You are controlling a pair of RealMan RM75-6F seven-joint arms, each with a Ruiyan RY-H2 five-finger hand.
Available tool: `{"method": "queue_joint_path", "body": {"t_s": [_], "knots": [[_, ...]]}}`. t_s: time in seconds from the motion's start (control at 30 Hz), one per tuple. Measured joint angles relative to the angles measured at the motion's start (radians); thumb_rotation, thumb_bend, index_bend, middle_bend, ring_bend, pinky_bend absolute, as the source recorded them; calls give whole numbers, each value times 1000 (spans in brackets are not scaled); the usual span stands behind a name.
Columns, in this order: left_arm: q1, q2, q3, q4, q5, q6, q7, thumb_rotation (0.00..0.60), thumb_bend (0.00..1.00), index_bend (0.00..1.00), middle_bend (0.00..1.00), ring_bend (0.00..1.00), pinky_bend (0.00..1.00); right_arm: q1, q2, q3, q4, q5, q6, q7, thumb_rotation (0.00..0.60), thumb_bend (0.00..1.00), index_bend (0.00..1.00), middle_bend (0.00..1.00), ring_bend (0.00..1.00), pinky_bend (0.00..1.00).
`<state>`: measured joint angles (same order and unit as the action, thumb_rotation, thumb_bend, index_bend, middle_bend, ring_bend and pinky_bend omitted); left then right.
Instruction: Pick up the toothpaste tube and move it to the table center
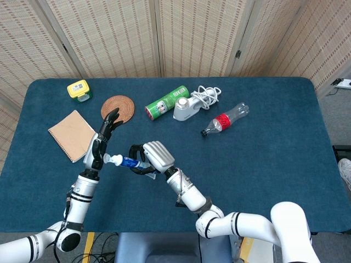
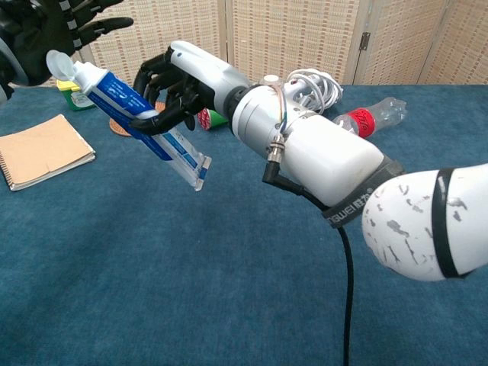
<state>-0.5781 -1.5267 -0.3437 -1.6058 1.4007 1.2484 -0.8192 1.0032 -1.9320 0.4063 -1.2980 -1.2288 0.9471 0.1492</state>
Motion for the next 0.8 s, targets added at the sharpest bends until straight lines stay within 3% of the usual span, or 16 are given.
{"method": "queue_joint_path", "body": {"t_s": [0.37, 0.8], "knots": [[-25, 17, 57, 76, 122, 8, -72, 0, 0, 0, 0, 0, 139, 3, 60, 8, -49, 41, -97, 64, 600, 538, 752, 666, 640, 698], [-73, 35, 135, 215, 267, 42, -21, 0, 0, 0, 0, 0, 139, 17, 141, 2, -105, 92, -218, 106, 600, 534, 752, 668, 643, 698]]}}
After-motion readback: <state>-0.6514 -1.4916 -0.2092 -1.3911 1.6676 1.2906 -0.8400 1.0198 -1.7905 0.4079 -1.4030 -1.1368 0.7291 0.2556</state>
